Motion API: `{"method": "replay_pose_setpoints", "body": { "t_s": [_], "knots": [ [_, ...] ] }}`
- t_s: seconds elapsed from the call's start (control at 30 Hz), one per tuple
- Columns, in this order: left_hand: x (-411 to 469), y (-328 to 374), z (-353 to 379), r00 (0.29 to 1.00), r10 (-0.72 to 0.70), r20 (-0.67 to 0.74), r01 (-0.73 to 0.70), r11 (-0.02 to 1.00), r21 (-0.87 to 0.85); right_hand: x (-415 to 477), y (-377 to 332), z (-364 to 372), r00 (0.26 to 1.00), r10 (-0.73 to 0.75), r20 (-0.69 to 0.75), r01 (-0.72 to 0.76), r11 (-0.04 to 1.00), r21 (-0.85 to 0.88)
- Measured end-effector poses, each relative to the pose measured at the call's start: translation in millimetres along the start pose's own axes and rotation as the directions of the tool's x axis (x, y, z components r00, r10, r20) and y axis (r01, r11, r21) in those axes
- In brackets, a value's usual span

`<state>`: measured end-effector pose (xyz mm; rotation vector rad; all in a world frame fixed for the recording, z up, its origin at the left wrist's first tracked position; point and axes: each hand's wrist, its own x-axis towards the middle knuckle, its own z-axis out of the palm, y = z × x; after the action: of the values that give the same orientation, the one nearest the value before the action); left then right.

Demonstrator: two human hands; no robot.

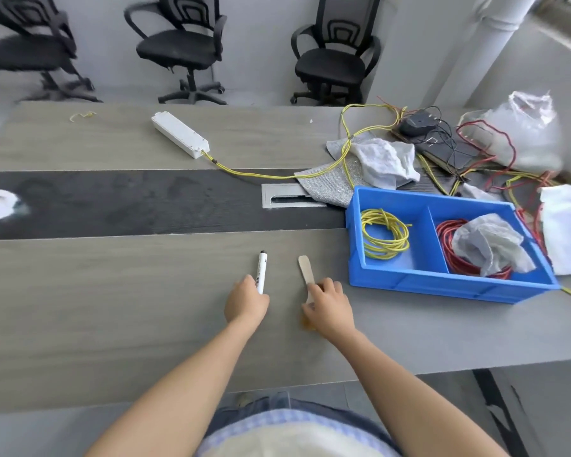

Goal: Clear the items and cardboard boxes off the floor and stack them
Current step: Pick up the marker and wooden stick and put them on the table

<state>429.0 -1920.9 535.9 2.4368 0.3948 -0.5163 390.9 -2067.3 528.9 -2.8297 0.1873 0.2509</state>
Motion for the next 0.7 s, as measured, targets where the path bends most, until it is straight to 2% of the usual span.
{"method": "replay_pose_setpoints", "body": {
  "t_s": [0.1,0.27,0.33,0.43,0.5,0.6,0.7],
  "knots": [
    [0.1,2.9,6.7,1.000,-0.001,-0.024,0.001,1.000,-0.004,4.9,6.0,9.7,0.998,-0.039,-0.049,0.035,0.997,-0.073],
    [-3.3,3.4,12.4,0.998,-0.024,-0.055,0.024,1.000,-0.012,10.6,10.4,11.3,0.992,-0.128,-0.017,0.127,0.990,-0.069],
    [-7.1,2.3,10.6,0.995,-0.052,-0.087,0.051,0.999,-0.017,8.0,12.5,6.1,0.990,-0.139,-0.019,0.136,0.983,-0.122],
    [-11.0,-2.5,4.6,0.979,-0.122,-0.162,0.112,0.991,-0.067,6.9,14.9,-1.3,0.991,-0.111,0.068,0.115,0.992,-0.060],
    [-18.4,-9.9,0.5,0.957,-0.178,-0.230,0.141,0.976,-0.166,5.1,19.6,0.1,0.991,-0.105,0.083,0.108,0.994,-0.033],
    [-23.5,-23.7,-7.4,0.935,-0.201,-0.293,0.116,0.952,-0.283,0.6,10.6,-10.1,0.992,-0.126,-0.033,0.127,0.991,0.044],
    [-51.3,-43.6,-9.6,0.882,-0.288,-0.373,0.121,0.904,-0.410,-7.7,5.4,-13.5,0.960,-0.255,-0.114,0.264,0.962,0.065]
  ]
}}
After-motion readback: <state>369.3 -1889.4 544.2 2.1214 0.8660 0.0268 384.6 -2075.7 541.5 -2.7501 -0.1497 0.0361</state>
